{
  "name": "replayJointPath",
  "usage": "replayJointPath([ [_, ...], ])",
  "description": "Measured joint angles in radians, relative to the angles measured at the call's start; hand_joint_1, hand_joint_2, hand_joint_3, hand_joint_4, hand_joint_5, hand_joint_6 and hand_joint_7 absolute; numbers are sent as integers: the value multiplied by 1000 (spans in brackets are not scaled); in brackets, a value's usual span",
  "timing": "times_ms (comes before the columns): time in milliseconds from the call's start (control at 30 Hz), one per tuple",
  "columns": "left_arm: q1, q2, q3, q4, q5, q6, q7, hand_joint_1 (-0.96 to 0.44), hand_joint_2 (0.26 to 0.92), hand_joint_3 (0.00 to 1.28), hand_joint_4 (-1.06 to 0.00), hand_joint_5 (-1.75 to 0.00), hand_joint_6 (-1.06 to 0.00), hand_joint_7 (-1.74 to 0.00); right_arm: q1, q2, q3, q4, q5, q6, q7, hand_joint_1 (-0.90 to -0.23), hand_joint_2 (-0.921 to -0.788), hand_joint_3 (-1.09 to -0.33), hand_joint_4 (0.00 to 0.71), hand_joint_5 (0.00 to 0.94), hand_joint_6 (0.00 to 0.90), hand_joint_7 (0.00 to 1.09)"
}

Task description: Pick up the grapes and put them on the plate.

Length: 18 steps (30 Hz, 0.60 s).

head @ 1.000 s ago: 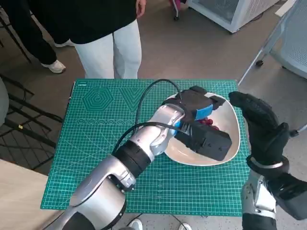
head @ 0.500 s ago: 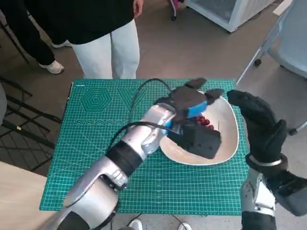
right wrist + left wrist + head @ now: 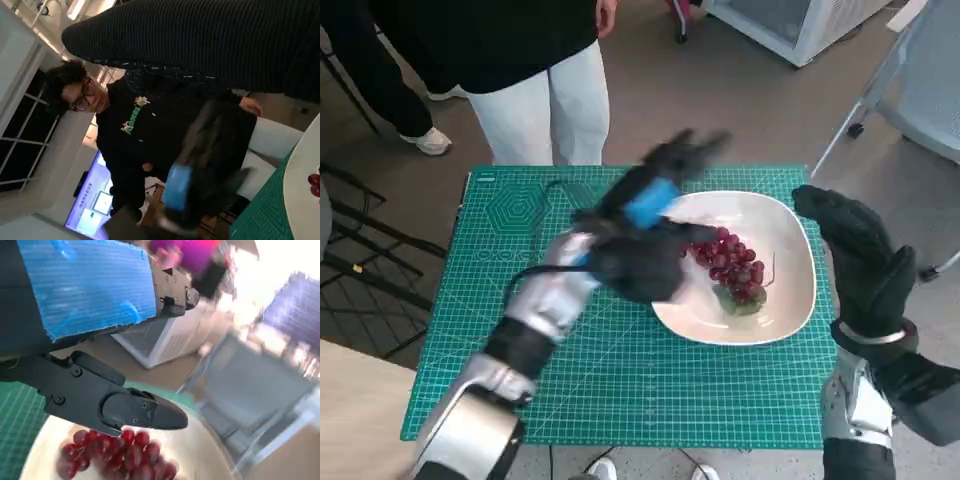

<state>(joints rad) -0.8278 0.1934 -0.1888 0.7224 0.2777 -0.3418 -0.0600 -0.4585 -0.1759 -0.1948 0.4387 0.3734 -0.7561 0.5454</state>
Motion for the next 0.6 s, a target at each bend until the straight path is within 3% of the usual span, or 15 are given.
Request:
replayJointPath([
  [133,66,-5,95,3,-166,-74,-78,-615,921,273,-159,-16,-205,-43,-3,1,1,4,0,-5,2,-565,-921,-684,163,1,-1,313],
  [333,150,-28,201,11,-394,-190,-265,-580,921,305,-137,-2,-191,-28,-9,1,0,17,0,-15,9,-568,-921,-681,164,1,-1,321],
  [600,210,-47,264,20,-502,-305,-400,-581,921,367,-139,-2,-192,-22,-14,0,-2,37,9,-18,21,-567,-921,-682,162,0,-1,337],
])
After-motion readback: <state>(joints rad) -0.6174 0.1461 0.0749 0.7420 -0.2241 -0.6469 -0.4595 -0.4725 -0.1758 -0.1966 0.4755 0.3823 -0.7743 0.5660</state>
